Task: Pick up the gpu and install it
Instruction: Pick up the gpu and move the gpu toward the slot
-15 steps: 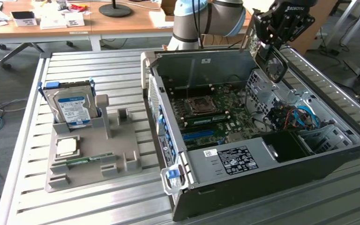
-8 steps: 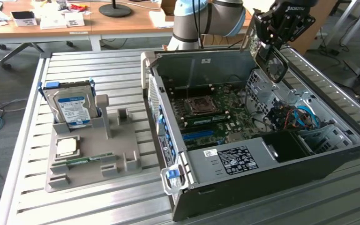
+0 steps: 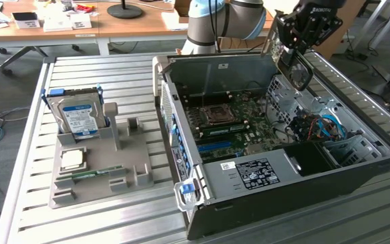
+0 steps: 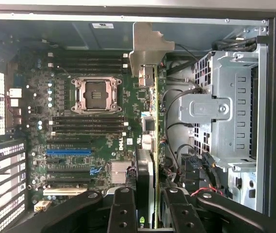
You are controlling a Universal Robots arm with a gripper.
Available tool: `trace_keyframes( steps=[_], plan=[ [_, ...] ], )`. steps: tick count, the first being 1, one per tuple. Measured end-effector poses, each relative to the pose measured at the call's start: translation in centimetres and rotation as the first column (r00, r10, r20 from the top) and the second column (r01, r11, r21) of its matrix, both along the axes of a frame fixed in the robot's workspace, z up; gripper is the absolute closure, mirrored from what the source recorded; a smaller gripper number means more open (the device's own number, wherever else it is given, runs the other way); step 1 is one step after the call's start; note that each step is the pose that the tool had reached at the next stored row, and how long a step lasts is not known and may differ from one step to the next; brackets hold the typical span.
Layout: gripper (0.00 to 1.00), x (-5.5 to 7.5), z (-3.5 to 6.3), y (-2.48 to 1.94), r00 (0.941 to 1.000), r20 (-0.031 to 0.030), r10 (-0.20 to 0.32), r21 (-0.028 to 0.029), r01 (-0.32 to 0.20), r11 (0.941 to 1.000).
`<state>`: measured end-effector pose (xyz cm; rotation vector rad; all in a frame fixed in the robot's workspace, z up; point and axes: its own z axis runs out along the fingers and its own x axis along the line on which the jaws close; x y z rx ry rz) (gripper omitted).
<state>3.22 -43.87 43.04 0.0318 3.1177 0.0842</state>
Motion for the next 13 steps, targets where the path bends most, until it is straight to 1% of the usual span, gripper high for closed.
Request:
trace_keyframes(
  steps=[5, 13],
  plan=[
    [0.73, 0.08, 0.0, -0.03, 1.0, 0.0, 0.0, -0.0001, 0.0, 1.0],
    [0.73, 0.79, 0.0, -0.04, 1.0, 0.0, 0.0, 0.0, 0.0, 1.0]
  ],
)
